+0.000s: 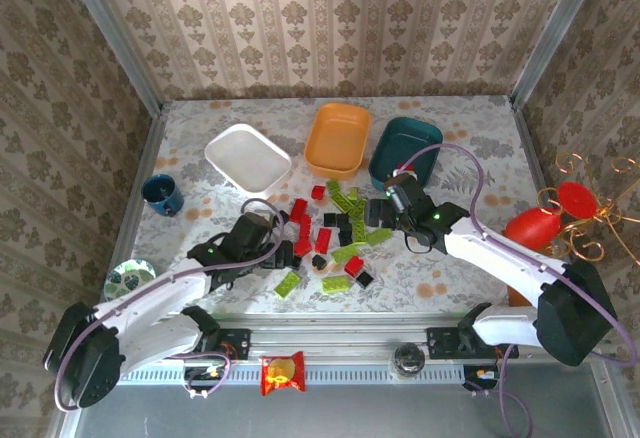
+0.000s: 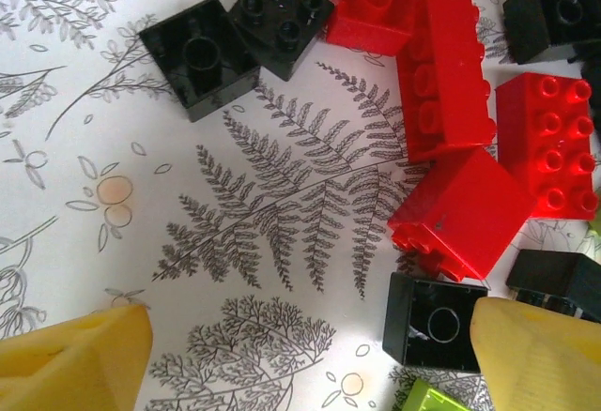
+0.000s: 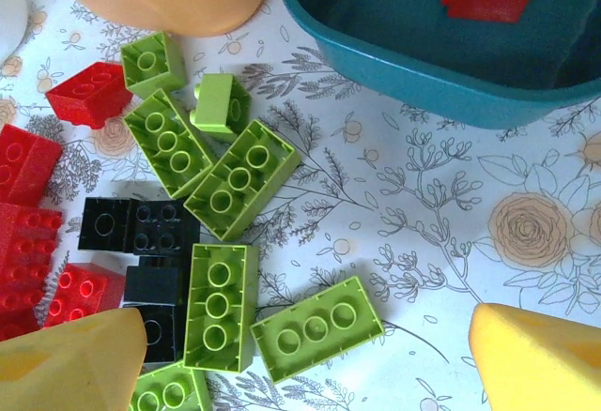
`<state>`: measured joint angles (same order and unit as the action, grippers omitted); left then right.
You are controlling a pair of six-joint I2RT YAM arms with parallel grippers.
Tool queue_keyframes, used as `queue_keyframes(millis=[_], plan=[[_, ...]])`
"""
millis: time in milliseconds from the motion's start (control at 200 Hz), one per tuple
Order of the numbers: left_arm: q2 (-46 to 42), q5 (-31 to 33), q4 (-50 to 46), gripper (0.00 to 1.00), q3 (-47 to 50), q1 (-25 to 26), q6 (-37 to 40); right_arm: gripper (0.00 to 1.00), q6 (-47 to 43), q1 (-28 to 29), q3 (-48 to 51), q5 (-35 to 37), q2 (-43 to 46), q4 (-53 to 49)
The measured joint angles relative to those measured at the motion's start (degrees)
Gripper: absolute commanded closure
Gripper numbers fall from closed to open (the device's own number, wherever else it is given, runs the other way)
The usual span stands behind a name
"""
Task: Sort the legos into containers by color
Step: Pick up the lego from the middle-left of the table.
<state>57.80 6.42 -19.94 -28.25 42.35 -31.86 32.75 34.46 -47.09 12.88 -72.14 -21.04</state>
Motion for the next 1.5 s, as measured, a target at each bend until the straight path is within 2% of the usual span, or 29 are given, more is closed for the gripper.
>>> queue_keyframes(millis=[100, 250, 325, 525, 730, 860, 1035, 1135, 1325, 1500], plan=[[3.1, 1.2, 0.8, 0.15, -0.7, -1.1, 0.2, 0.1, 0.3, 0.0, 0.0, 0.0, 0.3, 0.1], [6.6, 0.7, 5.9, 0.19, -0.7, -8.7, 0.5, 0.1, 0.5, 0.1, 0.4, 0.0, 1.2, 0.2], [8.9, 0.0, 8.8, 0.19, -1.1, -10.6, 0.9, 0.1, 0.5, 0.1, 0.4, 0.0, 1.5, 0.2], [16.9, -1.4, 14.0, 0.17, -4.3, -10.6, 2.2, 0.1, 0.5, 0.1, 0.5, 0.0, 3.2, 0.1], [23.5, 0.1, 16.7, 0.32, -5.9, -10.6, 2.8, 0.1, 0.5, 0.1, 0.5, 0.2, 4.5, 0.0], [25.7, 1.5, 16.9, 0.33, -6.4, -10.6, 3.0, 0.1, 0.5, 0.1, 0.5, 0.3, 4.7, 0.0], [27.6, 3.0, 17.7, 0.42, -7.5, -11.6, 3.2, 0.1, 0.5, 0.1, 0.5, 0.4, 5.9, 0.0], [28.7, 3.3, 18.6, 0.43, -7.7, -12.5, 3.2, 0.1, 0.5, 0.1, 0.5, 0.4, 6.3, 0.0], [29.1, 3.8, 19.5, 0.6, -7.8, -12.7, 3.4, 0.1, 0.4, 0.1, 0.5, 0.4, 6.5, 0.0], [29.0, 3.8, 20.4, 0.68, -7.8, -12.4, 3.6, 0.1, 0.4, 0.1, 0.5, 0.4, 6.7, 0.0]])
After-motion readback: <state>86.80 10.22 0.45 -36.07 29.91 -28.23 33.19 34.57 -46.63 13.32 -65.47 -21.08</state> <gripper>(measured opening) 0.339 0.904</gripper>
